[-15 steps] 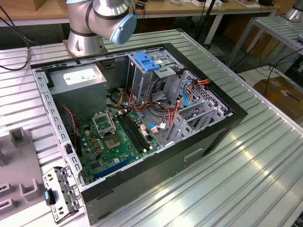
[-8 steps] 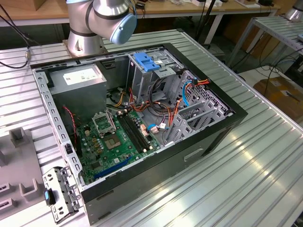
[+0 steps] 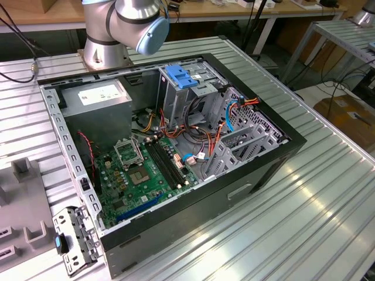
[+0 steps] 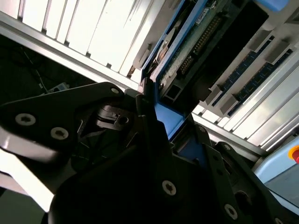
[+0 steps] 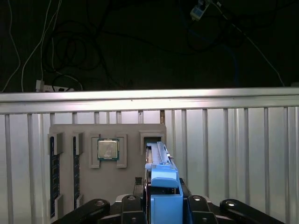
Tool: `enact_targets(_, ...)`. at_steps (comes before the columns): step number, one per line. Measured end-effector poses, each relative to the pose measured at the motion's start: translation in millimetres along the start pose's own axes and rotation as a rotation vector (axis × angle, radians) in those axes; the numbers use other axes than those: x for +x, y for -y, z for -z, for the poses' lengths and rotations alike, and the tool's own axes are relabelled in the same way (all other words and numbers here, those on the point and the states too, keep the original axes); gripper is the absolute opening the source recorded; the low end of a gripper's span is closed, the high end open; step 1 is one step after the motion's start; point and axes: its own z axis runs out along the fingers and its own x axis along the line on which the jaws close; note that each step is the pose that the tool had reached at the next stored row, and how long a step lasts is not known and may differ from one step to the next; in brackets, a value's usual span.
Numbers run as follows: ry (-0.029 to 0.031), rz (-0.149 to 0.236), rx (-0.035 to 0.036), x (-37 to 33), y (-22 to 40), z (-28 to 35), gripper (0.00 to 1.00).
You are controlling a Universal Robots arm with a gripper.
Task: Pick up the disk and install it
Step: 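Pick up the disk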
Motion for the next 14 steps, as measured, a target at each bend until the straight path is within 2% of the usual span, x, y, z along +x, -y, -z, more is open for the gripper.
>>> enact_targets(6, 0.0000, 0.000, 0.0000, -0.2, 0.0, 6.4, 0.37)
enact_targets(14, 0.0000, 0.000, -0.0001, -0.3, 0.0, 9.6, 0.37)
